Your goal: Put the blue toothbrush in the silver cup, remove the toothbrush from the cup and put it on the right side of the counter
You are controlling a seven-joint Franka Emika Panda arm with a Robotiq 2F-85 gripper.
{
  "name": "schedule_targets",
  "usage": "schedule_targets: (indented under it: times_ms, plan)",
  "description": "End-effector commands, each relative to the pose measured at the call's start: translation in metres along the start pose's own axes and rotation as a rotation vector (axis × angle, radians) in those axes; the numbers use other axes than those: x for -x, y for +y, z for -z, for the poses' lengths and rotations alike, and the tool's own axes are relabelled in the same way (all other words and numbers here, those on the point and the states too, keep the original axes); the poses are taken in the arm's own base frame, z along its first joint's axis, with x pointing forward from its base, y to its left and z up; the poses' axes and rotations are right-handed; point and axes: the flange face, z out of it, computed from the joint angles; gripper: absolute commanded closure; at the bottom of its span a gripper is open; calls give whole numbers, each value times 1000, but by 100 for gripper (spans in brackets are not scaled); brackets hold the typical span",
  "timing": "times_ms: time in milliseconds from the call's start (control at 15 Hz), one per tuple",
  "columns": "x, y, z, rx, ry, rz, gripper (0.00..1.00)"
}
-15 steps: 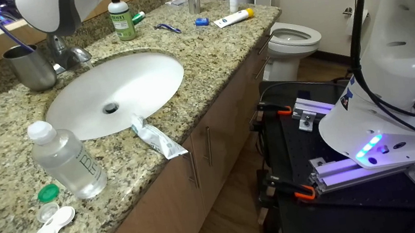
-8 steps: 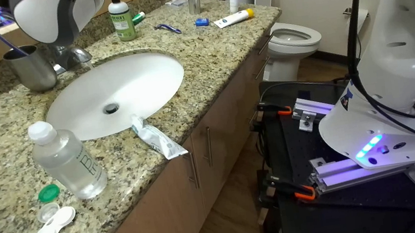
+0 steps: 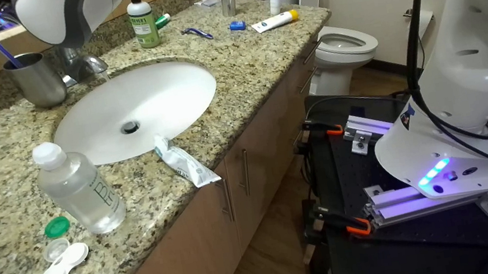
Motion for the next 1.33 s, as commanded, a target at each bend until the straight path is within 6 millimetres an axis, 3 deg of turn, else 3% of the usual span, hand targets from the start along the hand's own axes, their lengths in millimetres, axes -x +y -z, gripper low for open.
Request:
schedule_targets:
  times_ms: [0, 200, 400, 533, 800, 933, 1000, 1133, 1267]
  plan:
    - [-12, -4, 24, 20, -188, -16, 20]
    - [-49, -45, 71, -92, -310, -2, 1]
    - [-81, -65, 126, -143, -450, -11, 0]
    - [-96, -62, 162, -144, -557, -17, 0]
    - [-114, -34, 230, -68, -784, -47, 0]
    - [-132, -21, 263, -46, -798, -57, 0]
    - [-133, -30, 237, -66, -773, -49, 0]
    - [-144, -22, 262, -60, -777, -57, 0]
    - [-144, -22, 266, -60, -780, -59, 0]
